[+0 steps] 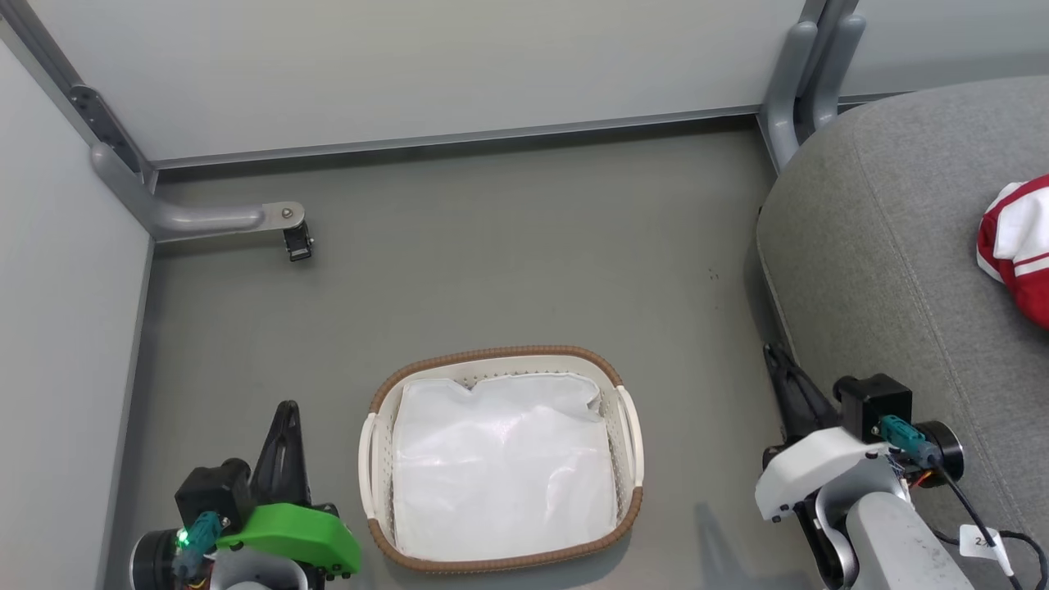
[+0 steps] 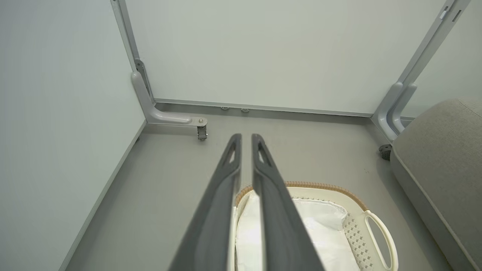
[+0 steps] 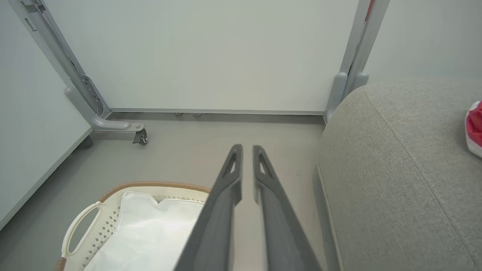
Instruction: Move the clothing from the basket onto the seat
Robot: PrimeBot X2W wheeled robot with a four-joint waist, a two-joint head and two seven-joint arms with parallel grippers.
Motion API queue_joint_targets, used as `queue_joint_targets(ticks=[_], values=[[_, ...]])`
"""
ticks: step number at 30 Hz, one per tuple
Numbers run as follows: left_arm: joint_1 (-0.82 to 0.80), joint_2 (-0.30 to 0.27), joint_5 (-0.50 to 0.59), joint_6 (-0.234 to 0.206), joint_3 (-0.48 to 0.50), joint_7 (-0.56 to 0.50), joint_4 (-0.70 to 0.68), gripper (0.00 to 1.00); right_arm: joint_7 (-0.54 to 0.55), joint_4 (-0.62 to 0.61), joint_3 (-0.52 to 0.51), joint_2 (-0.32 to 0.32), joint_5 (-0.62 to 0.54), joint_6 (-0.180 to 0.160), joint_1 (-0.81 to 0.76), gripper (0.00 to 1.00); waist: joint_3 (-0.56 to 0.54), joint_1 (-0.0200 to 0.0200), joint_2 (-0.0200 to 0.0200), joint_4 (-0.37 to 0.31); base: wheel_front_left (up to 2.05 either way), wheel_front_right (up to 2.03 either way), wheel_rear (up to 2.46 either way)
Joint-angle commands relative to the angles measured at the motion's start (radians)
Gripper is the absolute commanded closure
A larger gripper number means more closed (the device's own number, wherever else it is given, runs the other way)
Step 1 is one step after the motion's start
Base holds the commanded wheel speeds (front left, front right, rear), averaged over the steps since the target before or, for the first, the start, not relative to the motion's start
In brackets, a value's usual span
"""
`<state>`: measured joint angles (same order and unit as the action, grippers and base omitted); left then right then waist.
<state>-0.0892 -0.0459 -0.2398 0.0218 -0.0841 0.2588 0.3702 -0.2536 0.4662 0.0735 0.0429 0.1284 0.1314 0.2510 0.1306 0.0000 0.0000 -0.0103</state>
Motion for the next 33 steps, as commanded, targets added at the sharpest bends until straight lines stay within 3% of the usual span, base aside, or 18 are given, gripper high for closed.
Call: queue_joint_targets(ticks=[1, 33], values=[[-0.005, -0.001, -0.040, 0.004, 0.009, -0.010, -0.011, 1.00, 0.012, -0.014, -0.012, 0.002, 0.044, 0.000, 0.011, 1.00, -0.002, 0.0000, 0.0000, 0.000, 0.00, 0.00, 0.00], [-0.011, -0.003, -0.552, 0.045, 0.082, -0.149, -0.058, 1.00, 0.146, -0.100, -0.077, 0.005, 0.597, 0.000, -0.051, 1.00, -0.034, 0.0000, 0.0000, 0.003, 0.00, 0.00, 0.00]])
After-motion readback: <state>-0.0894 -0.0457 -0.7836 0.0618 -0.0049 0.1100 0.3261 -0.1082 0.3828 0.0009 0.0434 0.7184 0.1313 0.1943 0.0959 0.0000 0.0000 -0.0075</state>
